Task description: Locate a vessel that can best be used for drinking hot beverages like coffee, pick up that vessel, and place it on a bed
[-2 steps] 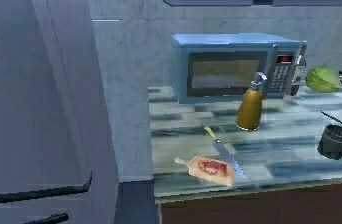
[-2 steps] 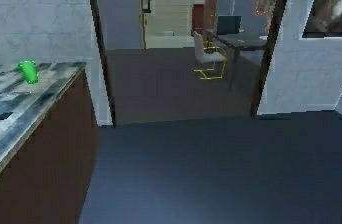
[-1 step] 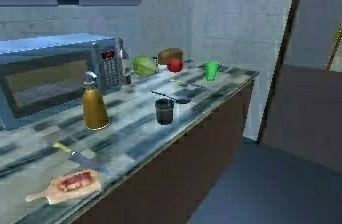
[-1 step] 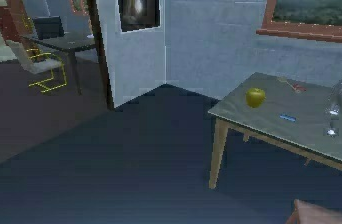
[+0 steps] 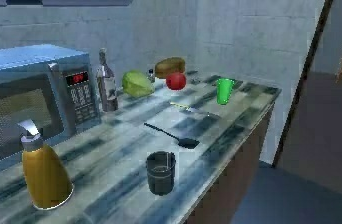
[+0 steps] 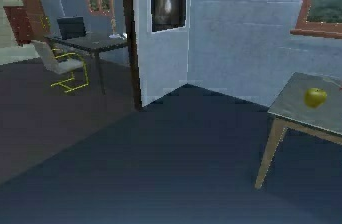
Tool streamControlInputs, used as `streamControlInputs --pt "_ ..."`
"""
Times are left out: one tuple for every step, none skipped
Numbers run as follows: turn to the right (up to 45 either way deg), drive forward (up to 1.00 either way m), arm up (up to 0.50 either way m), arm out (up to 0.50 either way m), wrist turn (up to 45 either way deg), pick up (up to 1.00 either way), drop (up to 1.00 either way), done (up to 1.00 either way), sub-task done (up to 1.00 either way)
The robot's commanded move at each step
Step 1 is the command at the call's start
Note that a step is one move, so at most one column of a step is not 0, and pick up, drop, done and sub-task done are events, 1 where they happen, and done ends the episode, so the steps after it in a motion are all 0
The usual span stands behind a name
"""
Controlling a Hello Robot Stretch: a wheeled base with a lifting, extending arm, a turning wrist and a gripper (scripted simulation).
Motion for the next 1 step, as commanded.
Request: streamControlInputs --pt "-45.0 0.00 0.00 0.00 0.0 0.00 0.00 0.00 0.00"
